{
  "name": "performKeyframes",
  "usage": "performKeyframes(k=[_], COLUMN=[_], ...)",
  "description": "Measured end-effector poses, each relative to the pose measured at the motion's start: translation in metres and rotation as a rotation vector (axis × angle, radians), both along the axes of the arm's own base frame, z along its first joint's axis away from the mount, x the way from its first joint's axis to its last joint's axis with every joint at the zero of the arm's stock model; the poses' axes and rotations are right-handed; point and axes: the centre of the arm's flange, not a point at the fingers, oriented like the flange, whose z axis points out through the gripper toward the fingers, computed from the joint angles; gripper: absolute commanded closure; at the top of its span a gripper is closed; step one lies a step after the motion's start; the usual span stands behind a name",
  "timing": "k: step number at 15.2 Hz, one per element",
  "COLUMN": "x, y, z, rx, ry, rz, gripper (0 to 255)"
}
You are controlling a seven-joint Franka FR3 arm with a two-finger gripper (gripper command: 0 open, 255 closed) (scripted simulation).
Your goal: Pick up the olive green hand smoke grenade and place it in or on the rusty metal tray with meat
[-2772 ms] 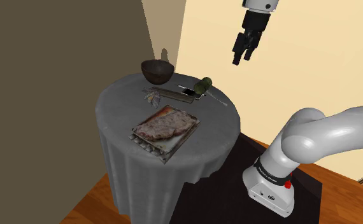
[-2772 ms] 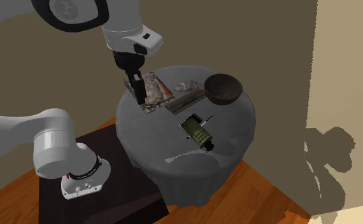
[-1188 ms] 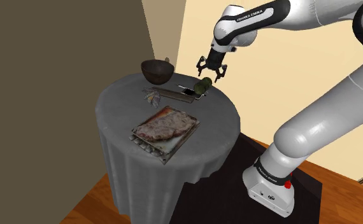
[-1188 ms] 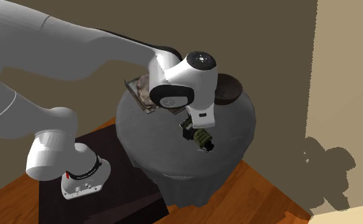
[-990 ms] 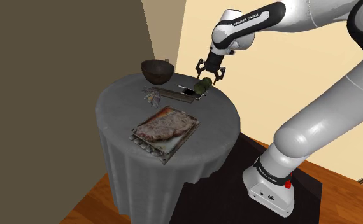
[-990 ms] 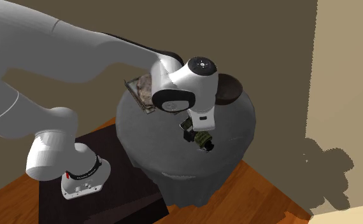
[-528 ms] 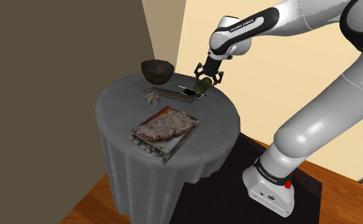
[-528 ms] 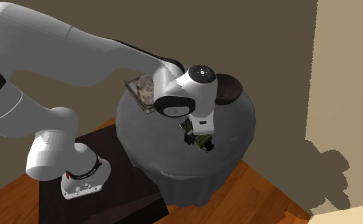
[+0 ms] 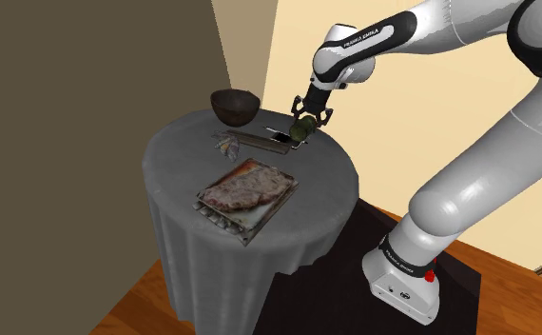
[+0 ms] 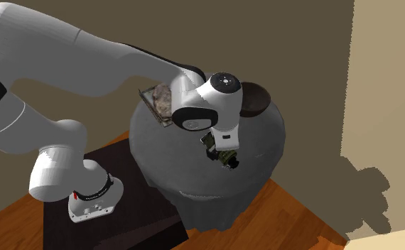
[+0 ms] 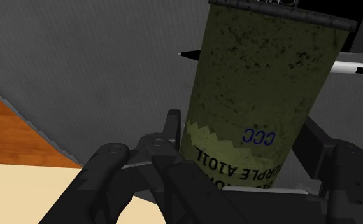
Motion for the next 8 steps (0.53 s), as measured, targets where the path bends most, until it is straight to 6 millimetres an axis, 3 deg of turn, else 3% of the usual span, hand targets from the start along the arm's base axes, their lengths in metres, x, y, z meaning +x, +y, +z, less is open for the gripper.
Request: performKeyframes(k=[8], x=[0.0000], y=[-0.0003], z=[0.0064], rx=[0.000], ry=[0.001], rz=[0.000], gripper=[255])
